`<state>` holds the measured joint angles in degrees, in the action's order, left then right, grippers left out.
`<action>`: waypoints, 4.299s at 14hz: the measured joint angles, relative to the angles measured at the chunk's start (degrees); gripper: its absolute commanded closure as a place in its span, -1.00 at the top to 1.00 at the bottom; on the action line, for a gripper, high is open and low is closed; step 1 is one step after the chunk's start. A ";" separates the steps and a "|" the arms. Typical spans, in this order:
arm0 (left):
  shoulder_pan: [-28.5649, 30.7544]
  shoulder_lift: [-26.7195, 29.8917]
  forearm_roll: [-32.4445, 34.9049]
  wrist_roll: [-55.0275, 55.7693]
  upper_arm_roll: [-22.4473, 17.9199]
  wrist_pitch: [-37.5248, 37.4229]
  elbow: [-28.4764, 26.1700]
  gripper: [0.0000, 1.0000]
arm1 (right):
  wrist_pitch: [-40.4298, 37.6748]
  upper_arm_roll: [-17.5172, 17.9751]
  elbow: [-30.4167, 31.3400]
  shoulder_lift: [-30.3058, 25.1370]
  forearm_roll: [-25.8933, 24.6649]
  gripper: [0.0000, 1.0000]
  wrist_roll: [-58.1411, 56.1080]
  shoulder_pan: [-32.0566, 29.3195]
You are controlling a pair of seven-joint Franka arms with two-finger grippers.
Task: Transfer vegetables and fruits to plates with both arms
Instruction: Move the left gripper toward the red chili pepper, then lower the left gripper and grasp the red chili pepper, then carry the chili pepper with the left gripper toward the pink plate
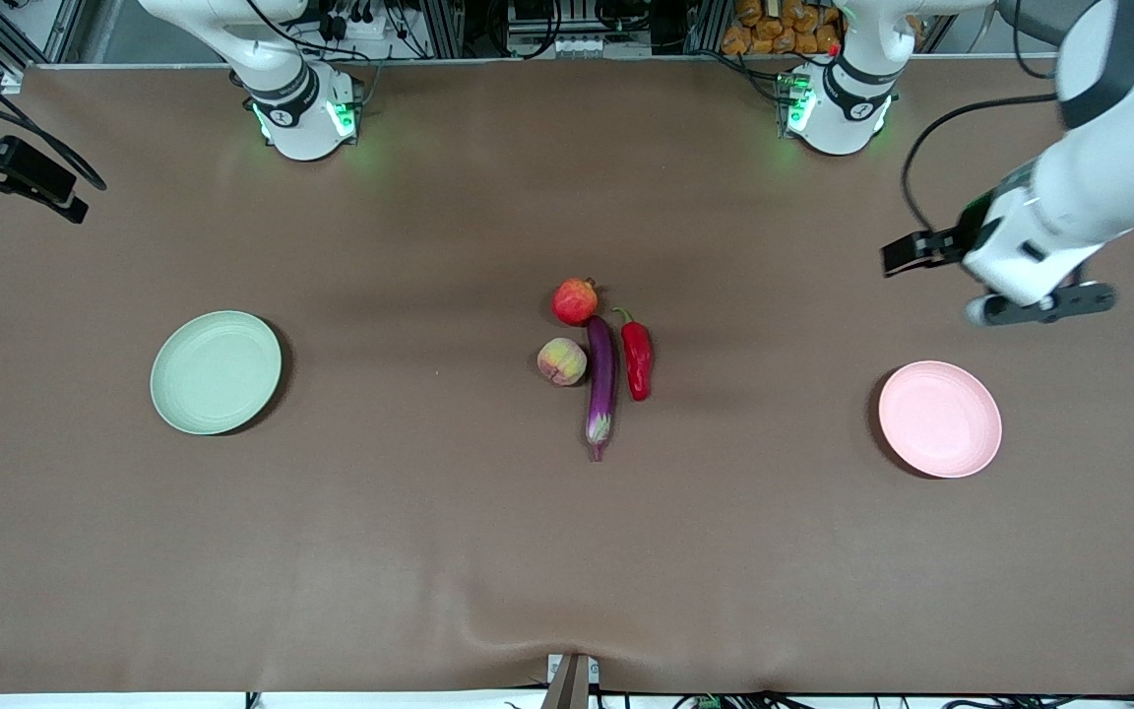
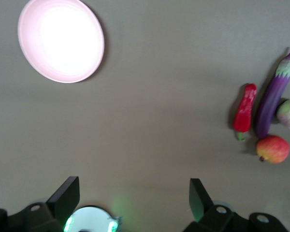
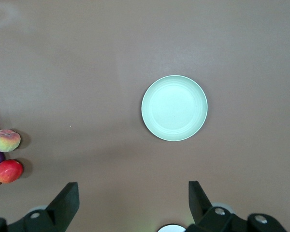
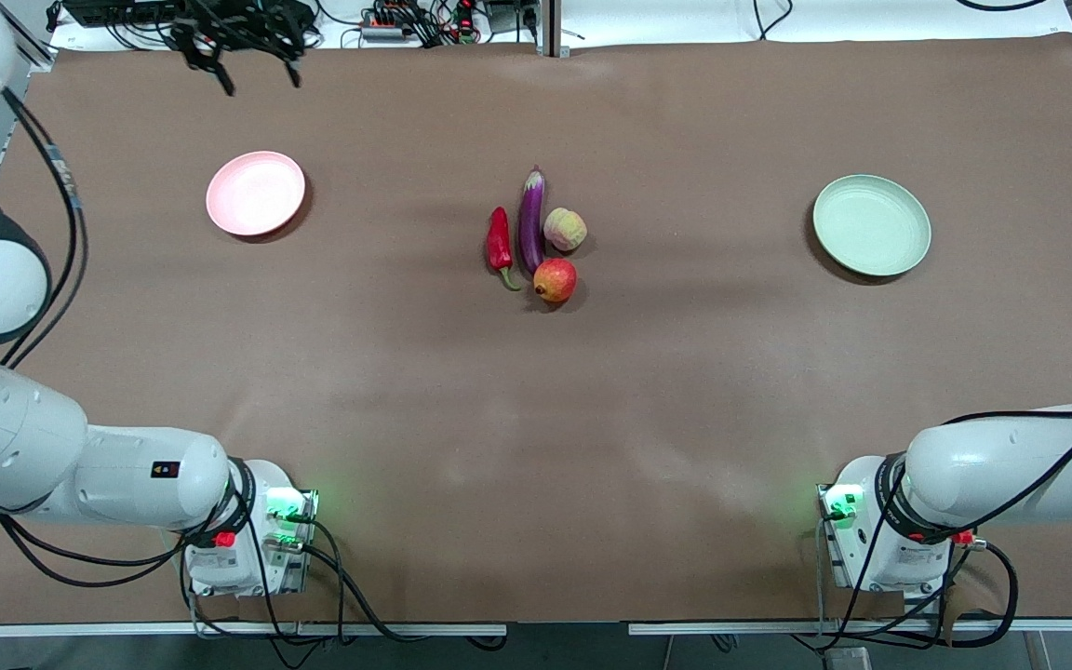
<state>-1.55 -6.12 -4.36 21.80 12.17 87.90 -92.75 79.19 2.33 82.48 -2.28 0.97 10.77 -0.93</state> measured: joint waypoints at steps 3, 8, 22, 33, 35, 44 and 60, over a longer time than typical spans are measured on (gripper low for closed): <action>-1.74 -4.37 -0.05 7.66 3.64 5.96 -0.64 1.00 | 0.00 -0.02 0.03 0.00 0.00 1.00 0.00 -0.06; -9.94 -13.83 3.76 18.33 4.22 16.47 -0.90 1.00 | -0.05 -0.03 0.08 -0.01 0.00 1.00 0.00 -0.11; -22.69 -34.33 14.94 43.21 4.26 35.10 -0.61 1.00 | -0.18 -0.08 0.40 -0.02 0.00 1.00 0.00 -0.15; -23.69 -36.73 14.94 43.26 3.98 36.11 -0.38 1.00 | -0.45 -0.10 0.45 -0.04 0.00 1.00 0.00 -0.15; -23.71 -36.91 14.94 43.27 3.92 36.12 -0.37 1.00 | -0.61 -0.10 0.46 -0.04 0.00 1.00 0.00 -0.16; -24.77 -37.56 14.94 47.64 3.96 35.81 -0.29 -0.88 | -0.69 -0.13 0.50 -0.04 0.00 1.00 0.00 -0.17; -12.94 -19.06 14.95 48.81 3.36 25.48 5.78 -0.95 | -0.70 -0.25 0.59 -0.05 0.00 1.00 0.00 -0.20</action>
<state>-14.50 -25.18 10.59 70.61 15.53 113.38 -86.97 78.49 2.08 83.07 -2.33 0.98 10.77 -1.12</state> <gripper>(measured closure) 0.626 0.000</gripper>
